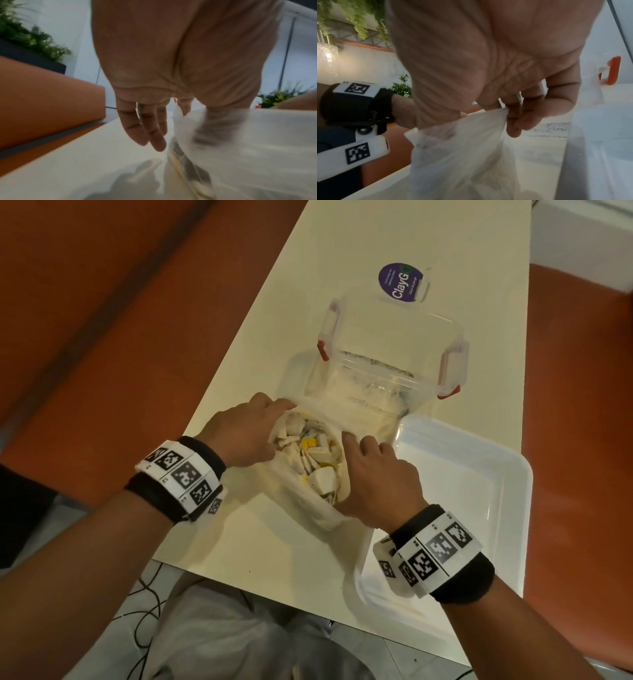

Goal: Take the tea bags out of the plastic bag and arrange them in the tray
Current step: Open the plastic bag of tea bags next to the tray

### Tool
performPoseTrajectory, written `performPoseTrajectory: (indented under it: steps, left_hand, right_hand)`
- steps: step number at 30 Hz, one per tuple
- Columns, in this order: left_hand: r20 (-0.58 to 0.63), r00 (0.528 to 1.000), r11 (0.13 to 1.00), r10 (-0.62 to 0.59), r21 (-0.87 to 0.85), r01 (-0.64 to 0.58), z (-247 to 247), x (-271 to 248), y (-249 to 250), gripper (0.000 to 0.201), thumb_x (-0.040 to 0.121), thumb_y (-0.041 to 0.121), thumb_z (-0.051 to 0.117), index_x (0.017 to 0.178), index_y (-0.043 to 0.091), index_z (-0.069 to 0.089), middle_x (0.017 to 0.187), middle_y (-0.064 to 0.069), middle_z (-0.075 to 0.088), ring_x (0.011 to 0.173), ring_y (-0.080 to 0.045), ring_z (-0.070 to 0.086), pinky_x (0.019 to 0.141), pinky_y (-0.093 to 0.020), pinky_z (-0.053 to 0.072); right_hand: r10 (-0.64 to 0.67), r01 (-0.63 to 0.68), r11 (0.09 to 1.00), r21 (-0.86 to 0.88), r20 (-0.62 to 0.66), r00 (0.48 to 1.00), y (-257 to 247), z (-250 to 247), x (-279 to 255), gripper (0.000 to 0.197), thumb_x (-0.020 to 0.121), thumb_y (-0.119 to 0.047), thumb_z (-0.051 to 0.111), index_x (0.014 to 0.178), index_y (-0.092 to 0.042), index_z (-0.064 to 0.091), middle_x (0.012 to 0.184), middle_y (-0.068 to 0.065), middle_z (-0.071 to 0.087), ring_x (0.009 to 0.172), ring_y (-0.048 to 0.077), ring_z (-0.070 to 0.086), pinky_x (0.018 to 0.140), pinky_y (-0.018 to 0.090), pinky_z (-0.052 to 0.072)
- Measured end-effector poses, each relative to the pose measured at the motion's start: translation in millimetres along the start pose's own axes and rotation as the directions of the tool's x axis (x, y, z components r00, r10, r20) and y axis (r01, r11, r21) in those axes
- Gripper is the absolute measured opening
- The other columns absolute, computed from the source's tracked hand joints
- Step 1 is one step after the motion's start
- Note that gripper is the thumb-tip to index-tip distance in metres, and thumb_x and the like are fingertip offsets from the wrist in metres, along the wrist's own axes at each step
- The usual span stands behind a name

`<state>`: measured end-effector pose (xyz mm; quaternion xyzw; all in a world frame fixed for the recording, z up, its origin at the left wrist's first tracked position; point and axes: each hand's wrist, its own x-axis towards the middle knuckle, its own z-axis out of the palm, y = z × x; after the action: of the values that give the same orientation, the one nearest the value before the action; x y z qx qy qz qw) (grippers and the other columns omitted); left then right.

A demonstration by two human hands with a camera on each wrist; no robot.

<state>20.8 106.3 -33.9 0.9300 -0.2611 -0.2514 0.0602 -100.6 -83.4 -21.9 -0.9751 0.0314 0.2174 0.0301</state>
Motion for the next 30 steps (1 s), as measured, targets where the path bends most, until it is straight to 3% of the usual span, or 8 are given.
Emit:
performPoseTrajectory:
  steps: [3,6,9,13,19,25,28,30]
  left_hand:
    - [-0.201,0.977,0.974,0.071,0.224,-0.025,6,-20,11,0.074,0.08,0.032,0.075,0.144,0.033,0.038,0.149,-0.007,0.037,0.118,-0.03,0.051,0.086,-0.042,0.044]
    - [-0.332,0.903,0.954,0.273,0.213,-0.21,15,-35,31,0.057,0.075,0.028,0.079,0.128,0.027,0.059,0.135,-0.008,0.052,0.113,-0.03,0.053,0.086,-0.047,0.047]
    - [-0.251,0.827,0.861,0.502,0.236,-0.451,30,-37,52,0.033,0.079,0.019,0.074,0.111,0.022,0.07,0.12,-0.006,0.062,0.106,-0.028,0.06,0.08,-0.043,0.051]
    - [-0.099,0.871,0.872,0.481,0.151,-0.465,43,-39,54,0.008,0.09,0.026,0.062,0.095,0.026,0.068,0.094,0.004,0.065,0.072,-0.025,0.065,0.052,-0.031,0.039]
    - [-0.078,0.906,0.909,0.417,0.015,-0.417,42,-42,47,0.025,0.09,0.025,0.067,0.114,0.029,0.062,0.116,0.009,0.06,0.085,-0.019,0.064,0.06,-0.033,0.049]
    - [0.049,0.834,0.804,0.55,0.24,-0.544,38,-15,64,0.032,0.094,0.033,0.056,0.125,0.032,0.063,0.127,0.012,0.06,0.112,-0.021,0.049,0.09,-0.038,0.042]
    - [0.187,0.819,0.743,0.542,0.35,-0.571,33,-8,71,0.035,0.095,0.042,0.048,0.127,0.038,0.06,0.129,0.017,0.058,0.118,-0.019,0.042,0.097,-0.039,0.034]
    - [0.217,0.807,0.728,0.549,0.349,-0.59,34,-7,69,0.036,0.093,0.043,0.047,0.127,0.04,0.06,0.125,0.017,0.061,0.117,-0.019,0.042,0.098,-0.041,0.034]
  right_hand:
    - [0.007,-0.007,1.0,0.021,-0.028,1.0,0,1,-6,0.104,0.072,-0.059,0.075,0.151,-0.021,0.019,0.125,0.002,0.048,0.106,0.024,0.052,0.062,0.033,0.037]
    - [0.024,-0.023,0.999,0.032,-0.055,0.998,1,2,-19,0.096,0.076,-0.063,0.069,0.152,-0.034,0.019,0.121,0.003,0.049,0.104,0.025,0.051,0.069,0.034,0.035]
    - [0.034,-0.033,0.999,0.026,-0.071,0.997,1,2,-34,0.078,0.081,-0.067,0.061,0.146,-0.045,0.025,0.118,0.002,0.05,0.105,0.025,0.05,0.075,0.036,0.037]
    - [0.037,-0.035,0.998,0.044,-0.036,0.999,3,4,-49,0.051,0.093,-0.057,0.05,0.141,-0.047,0.036,0.114,-0.002,0.056,0.103,0.022,0.055,0.079,0.036,0.035]
    - [0.063,-0.058,0.996,0.075,-0.076,0.995,4,15,-53,0.037,0.096,-0.027,0.043,0.127,-0.039,0.058,0.097,-0.009,0.066,0.091,0.019,0.059,0.075,0.034,0.035]
    - [0.051,-0.049,0.998,0.031,-0.094,0.994,-1,19,-56,0.043,0.091,-0.061,0.045,0.122,-0.037,0.06,0.093,-0.001,0.064,0.09,0.024,0.056,0.076,0.038,0.032]
    - [0.013,-0.016,0.999,-0.032,-0.092,0.996,-1,23,-49,0.017,0.085,-0.042,0.064,0.077,-0.027,0.066,0.067,-0.006,0.051,0.069,0.02,0.044,0.068,0.035,0.026]
    - [0.007,-0.017,0.997,-0.079,-0.127,0.992,3,30,-47,0.034,0.071,-0.023,0.076,0.051,-0.022,0.048,0.051,-0.007,0.035,0.056,0.018,0.032,0.061,0.034,0.023]
